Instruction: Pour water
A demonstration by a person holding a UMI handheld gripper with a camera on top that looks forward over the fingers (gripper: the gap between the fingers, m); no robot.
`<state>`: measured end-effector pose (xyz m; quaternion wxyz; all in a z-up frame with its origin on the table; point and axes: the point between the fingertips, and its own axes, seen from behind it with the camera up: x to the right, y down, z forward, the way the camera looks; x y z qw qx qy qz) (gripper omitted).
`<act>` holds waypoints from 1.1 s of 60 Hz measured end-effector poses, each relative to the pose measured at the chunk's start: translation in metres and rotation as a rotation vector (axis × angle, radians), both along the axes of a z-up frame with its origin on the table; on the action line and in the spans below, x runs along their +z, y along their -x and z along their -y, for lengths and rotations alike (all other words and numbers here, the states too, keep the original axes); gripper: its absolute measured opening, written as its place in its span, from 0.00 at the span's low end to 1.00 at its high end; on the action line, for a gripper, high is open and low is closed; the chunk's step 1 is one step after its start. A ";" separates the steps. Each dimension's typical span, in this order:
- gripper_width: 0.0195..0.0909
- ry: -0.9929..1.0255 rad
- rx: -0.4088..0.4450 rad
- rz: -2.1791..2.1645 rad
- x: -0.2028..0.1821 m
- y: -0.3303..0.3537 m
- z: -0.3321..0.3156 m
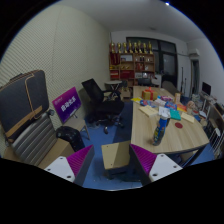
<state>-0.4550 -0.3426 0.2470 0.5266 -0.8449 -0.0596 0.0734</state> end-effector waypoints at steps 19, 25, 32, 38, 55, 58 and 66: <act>0.84 -0.070 -0.031 -0.009 -0.001 -0.015 -0.012; 0.84 -0.133 -0.076 -0.083 -0.001 -0.047 -0.035; 0.85 -0.164 -0.171 -0.027 -0.029 -0.111 -0.075; 0.84 -0.225 -0.224 0.062 -0.055 -0.165 -0.131; 0.84 -0.221 -0.279 0.085 -0.136 -0.236 -0.258; 0.84 -0.223 -0.271 0.087 -0.145 -0.241 -0.275; 0.84 -0.250 -0.246 0.092 -0.157 -0.245 -0.314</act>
